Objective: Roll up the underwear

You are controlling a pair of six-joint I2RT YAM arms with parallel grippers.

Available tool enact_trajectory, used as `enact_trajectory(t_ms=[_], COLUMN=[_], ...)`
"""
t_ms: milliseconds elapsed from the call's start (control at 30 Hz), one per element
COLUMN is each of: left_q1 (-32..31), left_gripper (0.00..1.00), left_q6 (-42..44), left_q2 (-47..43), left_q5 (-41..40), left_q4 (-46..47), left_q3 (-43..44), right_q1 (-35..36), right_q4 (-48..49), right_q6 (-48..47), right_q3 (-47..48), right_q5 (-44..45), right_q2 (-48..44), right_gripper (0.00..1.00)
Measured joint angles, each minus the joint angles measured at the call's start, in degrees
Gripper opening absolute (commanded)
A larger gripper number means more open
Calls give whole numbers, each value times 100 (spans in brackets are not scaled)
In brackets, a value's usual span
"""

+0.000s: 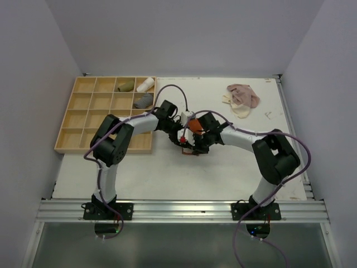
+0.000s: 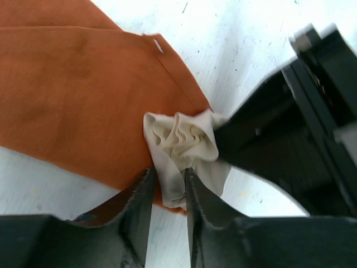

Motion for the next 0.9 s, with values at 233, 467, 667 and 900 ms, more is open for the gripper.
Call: enact_trajectory(t_ms=[233,467,667,900], left_q1=[595,1023,597,-708], left_gripper=[50,56,54,50], left_q6=[-201,636,2081,3438], left_q2=[-1110,-2507,-3585,-3539], left_q5=[-289,-522,-855,-1508], left_q4=[621,774,841,1182], left_q3=[-697,-837,-2076,-2949], right_q1=[-785,-1047,-1314,-1460], right_q4=[-1554,-3926,-5348,-5825], right_q6=[-476,-1047,-1547,-1685], right_q3=[1119,3121,4385,4564], right_q5=[-1154,-2109,-3126,-3556], right_q2=[780,2391,3674,4030], right_gripper=[0,0,0,0])
